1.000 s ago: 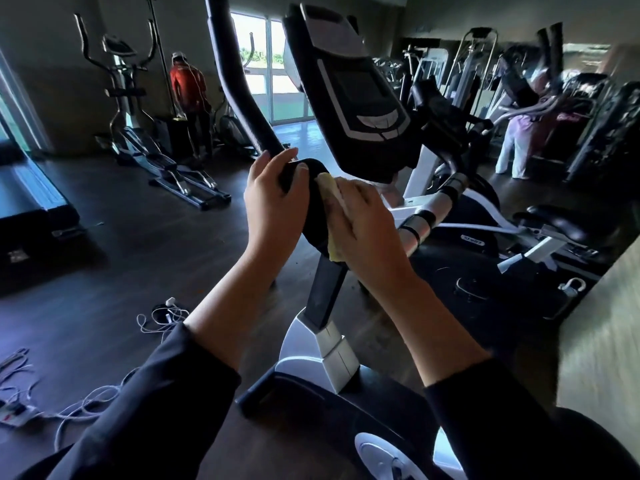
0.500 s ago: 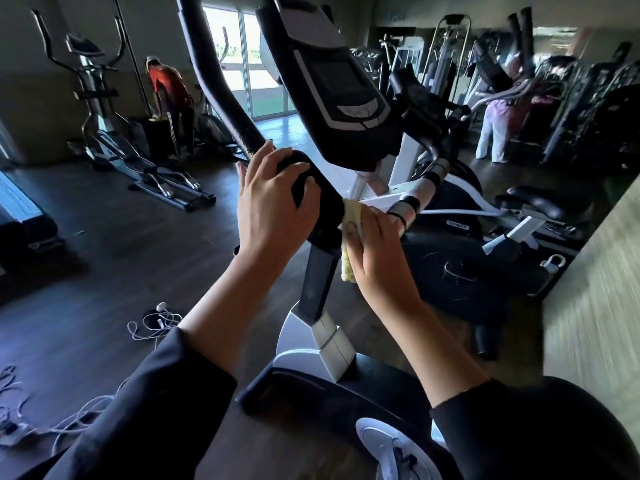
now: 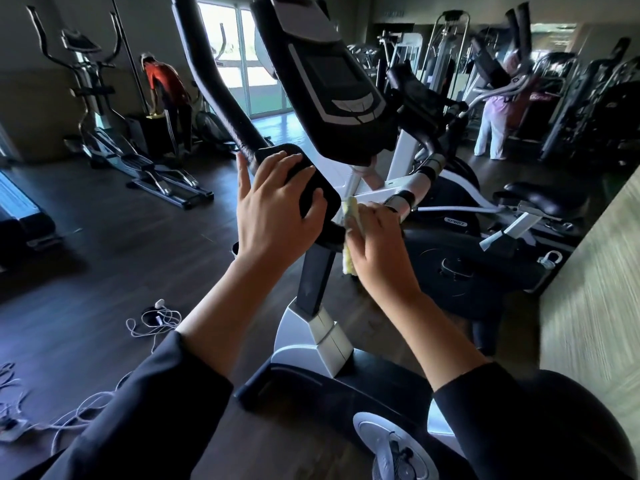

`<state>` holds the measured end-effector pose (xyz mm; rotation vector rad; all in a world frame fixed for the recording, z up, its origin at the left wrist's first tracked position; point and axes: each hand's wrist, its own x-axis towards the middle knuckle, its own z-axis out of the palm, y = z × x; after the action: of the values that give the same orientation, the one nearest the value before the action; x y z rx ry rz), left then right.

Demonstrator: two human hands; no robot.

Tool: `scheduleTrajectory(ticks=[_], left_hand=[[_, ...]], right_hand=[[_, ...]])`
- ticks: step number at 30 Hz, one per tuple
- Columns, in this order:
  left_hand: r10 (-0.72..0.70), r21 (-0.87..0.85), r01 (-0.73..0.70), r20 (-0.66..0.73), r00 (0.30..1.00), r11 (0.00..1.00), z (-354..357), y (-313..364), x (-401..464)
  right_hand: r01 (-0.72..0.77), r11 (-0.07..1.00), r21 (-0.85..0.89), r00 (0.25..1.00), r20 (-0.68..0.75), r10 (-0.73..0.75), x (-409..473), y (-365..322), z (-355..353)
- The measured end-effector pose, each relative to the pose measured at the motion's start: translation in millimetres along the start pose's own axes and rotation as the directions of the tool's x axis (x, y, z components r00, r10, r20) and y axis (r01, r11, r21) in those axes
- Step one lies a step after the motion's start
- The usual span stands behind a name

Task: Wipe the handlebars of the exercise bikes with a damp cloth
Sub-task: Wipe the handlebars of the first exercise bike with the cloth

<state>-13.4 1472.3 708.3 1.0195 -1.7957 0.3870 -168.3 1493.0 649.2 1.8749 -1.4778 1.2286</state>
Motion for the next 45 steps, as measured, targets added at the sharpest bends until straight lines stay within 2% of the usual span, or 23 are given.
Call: scheduleTrajectory(ticks=[2, 4, 6, 8, 10, 11, 12, 15, 17, 21, 23, 26, 30, 31, 34, 36, 39, 41, 45], left_hand=[[0.008, 0.022, -0.007, -0.005, 1.0, 1.0, 2.0, 2.7, -2.6], [0.007, 0.048, -0.006, -0.018, 1.0, 0.999, 4.0, 7.2, -4.8], [-0.007, 0.076, 0.01, -0.038, 0.999, 0.997, 7.5, 12.7, -6.6], [-0.026, 0.108, 0.033, -0.066, 0.998, 0.994, 12.8, 19.8, -8.5], [-0.029, 0.144, 0.044, -0.099, 0.995, 0.989, 18.6, 28.3, -11.0], [-0.033, 0.166, 0.053, -0.122, 0.992, 0.985, 22.3, 34.0, -11.9], [-0.037, 0.183, 0.063, -0.142, 0.989, 0.981, 24.6, 38.3, -12.8], [-0.025, 0.251, 0.066, -0.163, 0.986, 0.966, 34.7, 54.4, -16.6], [-0.004, 0.296, 0.048, -0.149, 0.989, 0.954, 42.8, 65.8, -20.3], [0.042, 0.314, -0.012, -0.087, 0.995, 0.949, 64.1, 80.9, -32.2], [0.053, 0.325, -0.023, -0.082, 0.995, 0.946, 71.6, 83.5, -37.2], [0.058, 0.393, -0.02, -0.083, 0.995, 0.919, 74.3, 83.1, -42.1], [0.08, 0.463, -0.06, -0.024, 0.997, 0.884, 71.6, 78.0, -47.8], [0.087, 0.467, -0.072, -0.01, 0.996, 0.882, 70.4, 76.7, -48.7], [0.089, 0.464, -0.079, 0.001, 0.996, 0.882, 67.3, 75.0, -49.1], [0.085, 0.458, -0.072, -0.007, 0.996, 0.886, 66.9, 75.4, -48.6], [0.101, 0.449, -0.086, -0.009, 0.995, 0.889, 66.3, 74.8, -49.4], [0.119, 0.439, -0.106, -0.002, 0.993, 0.892, 64.2, 73.6, -49.4], [0.127, 0.428, -0.124, 0.021, 0.992, 0.895, 60.6, 71.7, -49.7]], right_hand=[[0.059, 0.997, 0.056, 0.998, 0.017, -0.06, -2.3, -6.4, -4.0], [0.074, 0.995, 0.064, 0.991, 0.104, -0.08, -0.6, 12.0, -7.7], [-0.079, 0.989, 0.127, 0.989, 0.137, 0.062, 10.0, 34.9, -12.1], [-0.132, 0.979, 0.157, 0.987, 0.107, 0.117, 14.6, 44.5, -10.0], [-0.022, 0.992, 0.124, 0.983, 0.182, -0.001, 9.0, 40.4, -7.0], [0.071, 0.988, 0.136, 0.974, 0.204, -0.098, 7.3, 44.0, -7.3], [0.099, 0.978, 0.183, 0.966, 0.218, -0.139, 7.2, 47.1, -10.3], [-0.026, 0.944, 0.33, 0.984, 0.172, -0.033, 16.0, 73.9, -20.5], [-0.067, 0.942, 0.33, 0.989, 0.148, 0.019, 23.8, 93.4, -20.4], [0.006, 0.936, 0.353, 0.951, 0.287, -0.115, 30.9, 115.7, -7.5], [0.056, 0.939, 0.34, 0.948, 0.276, -0.157, 33.1, 123.6, -1.6], [0.134, 0.927, 0.351, 0.967, 0.157, -0.199, 37.3, 115.6, 1.0], [0.242, 0.863, 0.444, 0.943, 0.102, -0.316, 33.8, 105.8, 1.1], [0.232, 0.863, 0.449, 0.939, 0.128, -0.319, 36.2, 112.3, 2.2], [0.113, 0.92, 0.375, 0.958, 0.203, -0.2, 51.2, 126.3, 6.9], [0.103, 0.933, 0.346, 0.967, 0.186, -0.175, 50.8, 120.7, 9.2], [0.203, 0.88, 0.43, 0.948, 0.137, -0.286, 39.5, 111.2, 3.6], [0.232, 0.868, 0.44, 0.932, 0.154, -0.328, 42.7, 121.5, 3.3], [0.03, 0.908, 0.419, 0.969, 0.209, -0.128, 60.4, 138.0, 10.5]])
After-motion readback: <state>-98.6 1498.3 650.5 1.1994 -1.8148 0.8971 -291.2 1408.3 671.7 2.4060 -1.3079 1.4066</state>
